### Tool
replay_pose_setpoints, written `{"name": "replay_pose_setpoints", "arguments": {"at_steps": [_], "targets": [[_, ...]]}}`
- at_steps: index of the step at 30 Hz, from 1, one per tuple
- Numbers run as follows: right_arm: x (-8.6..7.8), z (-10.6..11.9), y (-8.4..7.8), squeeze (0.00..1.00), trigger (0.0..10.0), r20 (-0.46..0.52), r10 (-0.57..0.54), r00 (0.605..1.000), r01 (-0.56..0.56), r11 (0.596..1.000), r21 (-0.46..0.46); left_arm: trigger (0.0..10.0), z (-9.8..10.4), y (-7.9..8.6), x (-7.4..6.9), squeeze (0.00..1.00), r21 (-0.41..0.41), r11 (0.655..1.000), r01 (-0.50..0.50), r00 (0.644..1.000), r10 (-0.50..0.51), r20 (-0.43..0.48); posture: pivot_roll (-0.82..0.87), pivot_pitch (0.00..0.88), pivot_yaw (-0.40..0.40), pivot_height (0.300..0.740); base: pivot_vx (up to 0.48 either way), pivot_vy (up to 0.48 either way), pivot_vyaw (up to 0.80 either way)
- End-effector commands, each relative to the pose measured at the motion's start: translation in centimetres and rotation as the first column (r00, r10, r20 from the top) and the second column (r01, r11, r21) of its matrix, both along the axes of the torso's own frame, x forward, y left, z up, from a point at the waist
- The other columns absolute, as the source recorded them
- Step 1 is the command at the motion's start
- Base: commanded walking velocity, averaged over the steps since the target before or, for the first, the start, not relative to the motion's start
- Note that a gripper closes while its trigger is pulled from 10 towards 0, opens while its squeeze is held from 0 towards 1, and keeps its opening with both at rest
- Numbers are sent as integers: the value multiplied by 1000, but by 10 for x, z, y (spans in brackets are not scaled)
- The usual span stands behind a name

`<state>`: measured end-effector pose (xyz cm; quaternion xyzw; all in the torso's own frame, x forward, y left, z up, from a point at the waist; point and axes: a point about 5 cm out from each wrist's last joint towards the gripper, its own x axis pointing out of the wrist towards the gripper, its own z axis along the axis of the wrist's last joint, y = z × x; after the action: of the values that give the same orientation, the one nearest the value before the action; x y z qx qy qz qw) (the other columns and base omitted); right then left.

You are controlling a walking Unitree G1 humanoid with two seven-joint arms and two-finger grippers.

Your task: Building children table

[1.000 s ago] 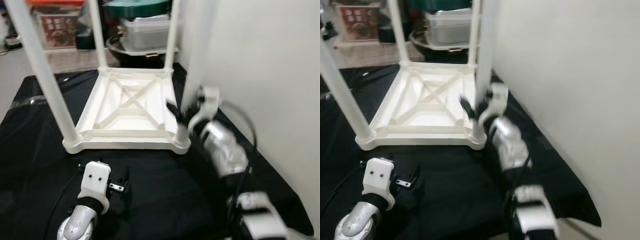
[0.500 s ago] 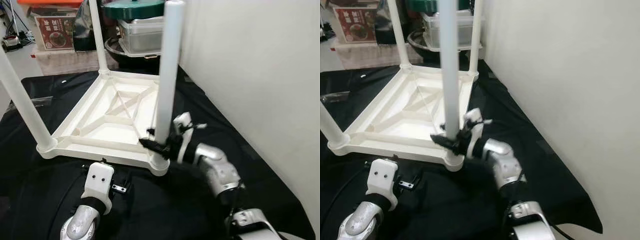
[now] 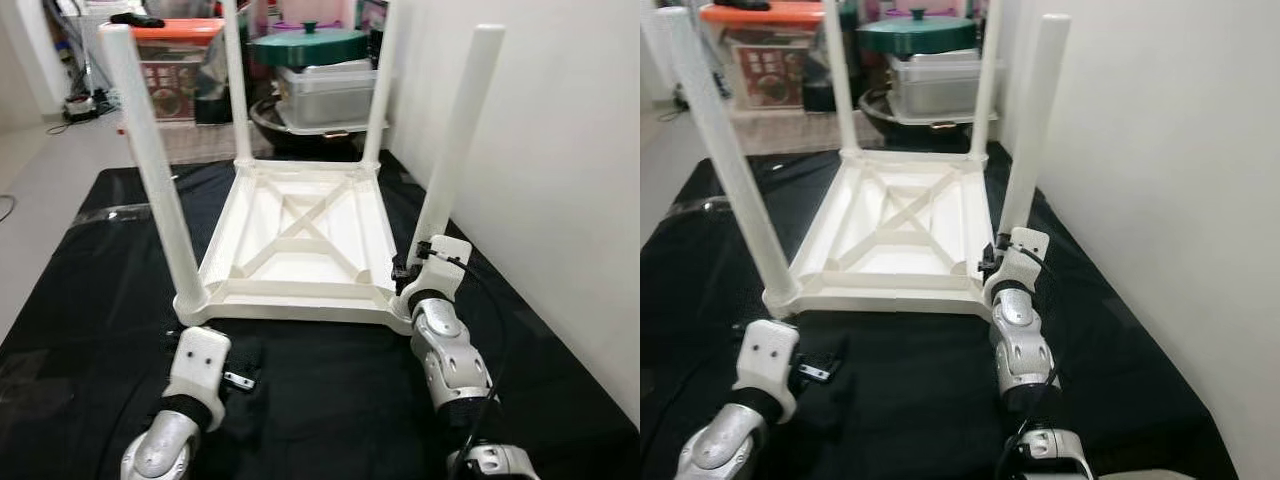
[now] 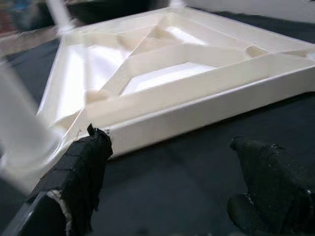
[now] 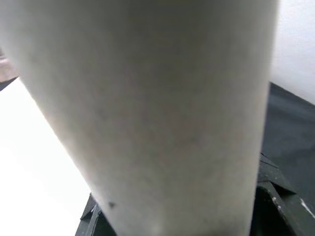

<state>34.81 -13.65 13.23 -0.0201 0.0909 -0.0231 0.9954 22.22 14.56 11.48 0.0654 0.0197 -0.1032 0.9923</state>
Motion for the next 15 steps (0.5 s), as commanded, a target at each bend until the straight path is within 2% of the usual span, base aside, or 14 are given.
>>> {"name": "replay_pose_setpoints", "arguments": {"at_steps": [1,2,3,6,8,9,12,13,14,15], "targets": [[-3,-23,9,0,10000,-165,77,983,-82,996,-22,10000,-2,-2,2,0,-9,1000,15,1000,-15,-12,93,0,-17,740,0,0,0],[4,-4,11,0,10000,-56,114,992,-111,992,54,10000,-2,1,2,0,-10,1000,4,1000,-4,-9,96,0,-20,740,0,0,0],[7,3,13,1000,10000,-16,141,990,-139,987,82,10000,-1,2,1,0,-10,1000,2,1000,-2,-8,99,0,-24,740,0,0,0],[11,15,10,1000,10000,43,118,992,-122,988,99,10000,-2,3,0,0,-5,1000,-1,1000,1,-9,105,0,-28,740,0,0,0],[14,23,10,1000,10000,59,142,988,-146,986,76,10000,-3,4,-1,0,-3,1000,-6,1000,5,-13,106,0,-31,740,0,0,0],[19,42,9,0,10000,92,194,977,-197,980,29,10000,-4,5,-3,0,-7,1000,-16,1000,16,-17,110,0,-36,740,0,0,0],[19,56,10,0,10000,116,259,959,-264,964,27,10000,-5,5,-4,0,-8,1000,-17,1000,17,-19,113,0,-41,740,0,0,0],[17,63,12,0,10000,142,327,934,-333,943,25,10000,-5,4,-5,0,-8,1000,-16,1000,16,-20,118,0,-43,740,0,0,0],[17,63,12,0,10000,142,327,934,-333,943,25,10000,-5,4,-5,0,-8,1000,-16,1000,16,-20,118,0,-43,740,0,0,0],[16,68,15,0,10000,161,393,905,-401,916,18,10000,-6,3,-5,0,-9,1000,-15,1000,15,-20,120,0,-43,740,0,0,0]]}}
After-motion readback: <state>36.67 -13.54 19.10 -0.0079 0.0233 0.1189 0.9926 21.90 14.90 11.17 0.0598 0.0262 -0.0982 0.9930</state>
